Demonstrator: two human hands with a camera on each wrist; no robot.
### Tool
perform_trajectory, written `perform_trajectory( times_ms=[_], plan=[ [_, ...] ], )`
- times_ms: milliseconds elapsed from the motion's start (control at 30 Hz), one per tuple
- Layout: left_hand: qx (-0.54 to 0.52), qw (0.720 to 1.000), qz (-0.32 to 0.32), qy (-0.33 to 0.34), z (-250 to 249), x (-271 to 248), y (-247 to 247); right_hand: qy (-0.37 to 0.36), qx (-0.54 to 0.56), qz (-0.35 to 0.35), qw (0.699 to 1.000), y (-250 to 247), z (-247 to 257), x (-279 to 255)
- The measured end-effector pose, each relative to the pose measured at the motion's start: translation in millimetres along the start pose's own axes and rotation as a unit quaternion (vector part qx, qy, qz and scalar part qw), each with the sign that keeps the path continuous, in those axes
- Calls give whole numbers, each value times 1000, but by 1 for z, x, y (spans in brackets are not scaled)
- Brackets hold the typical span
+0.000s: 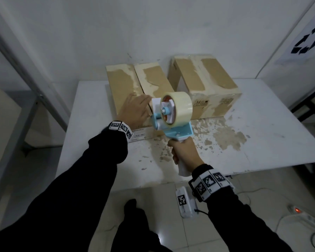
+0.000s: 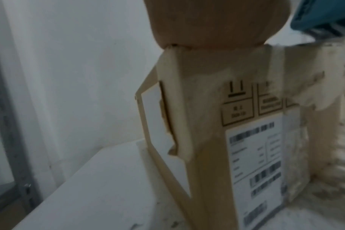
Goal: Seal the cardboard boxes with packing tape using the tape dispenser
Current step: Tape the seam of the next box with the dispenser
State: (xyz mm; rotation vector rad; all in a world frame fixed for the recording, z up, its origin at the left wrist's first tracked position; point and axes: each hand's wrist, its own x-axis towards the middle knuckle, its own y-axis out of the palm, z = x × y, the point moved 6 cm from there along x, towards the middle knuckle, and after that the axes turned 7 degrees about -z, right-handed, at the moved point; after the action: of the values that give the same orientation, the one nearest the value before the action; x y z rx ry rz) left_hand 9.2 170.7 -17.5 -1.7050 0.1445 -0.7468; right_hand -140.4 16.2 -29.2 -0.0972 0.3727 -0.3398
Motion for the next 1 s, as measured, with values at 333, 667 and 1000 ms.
perform_trajectory(
  times_ms=[333, 667, 1000],
  plan=[
    [-75, 984, 111, 116, 0, 1, 23, -3, 16, 13, 1000, -4, -2, -5],
    [-115, 983, 139, 28, 16, 15, 32, 20, -18, -5, 1000, -18, -28, -2],
    [-232, 962, 138, -44, 13, 19, 20, 17, -70, -20, 997, -9, -44, 28]
  ],
)
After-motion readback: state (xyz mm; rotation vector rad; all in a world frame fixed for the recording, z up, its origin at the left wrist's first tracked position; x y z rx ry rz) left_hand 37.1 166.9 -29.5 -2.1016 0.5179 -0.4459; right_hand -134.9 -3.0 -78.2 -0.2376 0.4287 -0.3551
